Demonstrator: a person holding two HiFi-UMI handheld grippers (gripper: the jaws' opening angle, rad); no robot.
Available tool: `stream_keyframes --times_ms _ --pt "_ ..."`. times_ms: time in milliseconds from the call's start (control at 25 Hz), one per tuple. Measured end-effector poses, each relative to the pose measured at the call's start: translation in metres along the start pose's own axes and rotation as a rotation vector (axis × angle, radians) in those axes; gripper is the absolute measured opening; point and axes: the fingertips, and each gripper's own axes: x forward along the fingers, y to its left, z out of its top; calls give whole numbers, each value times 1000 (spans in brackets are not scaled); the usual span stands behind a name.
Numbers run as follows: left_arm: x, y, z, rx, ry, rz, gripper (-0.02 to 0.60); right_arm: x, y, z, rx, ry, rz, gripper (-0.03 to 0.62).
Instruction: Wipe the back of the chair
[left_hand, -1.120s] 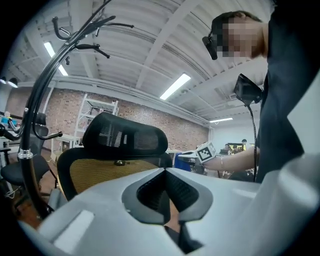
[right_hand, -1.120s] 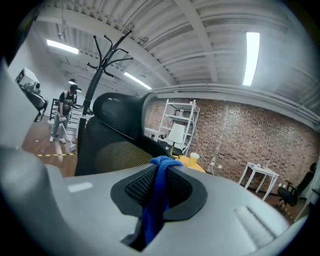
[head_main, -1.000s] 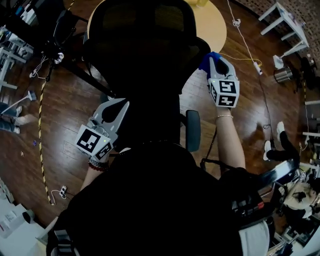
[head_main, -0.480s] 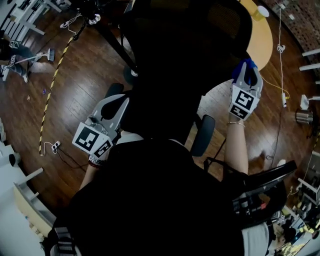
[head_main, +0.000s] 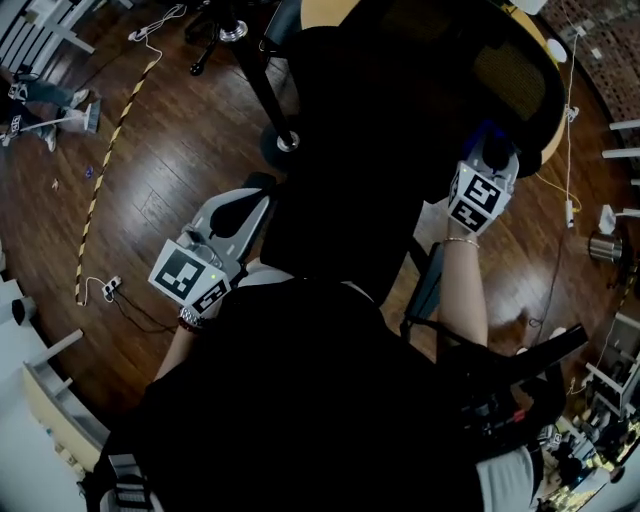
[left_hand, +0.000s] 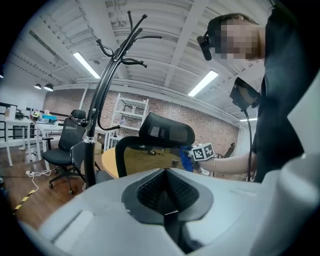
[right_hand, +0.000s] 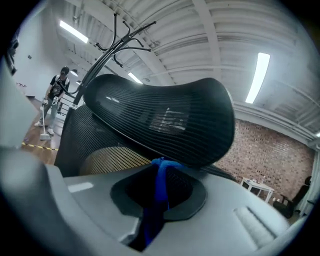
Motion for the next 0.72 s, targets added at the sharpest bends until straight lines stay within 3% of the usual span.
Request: stream_keyframes --times_ms 440,720 --pt "-57 62 -7 -36 -23 48 5 40 174 78 -97 -89 239 32" --pt "-103 96 -20 -113 -85 158 5 52 266 115 -140 -145 365 32"
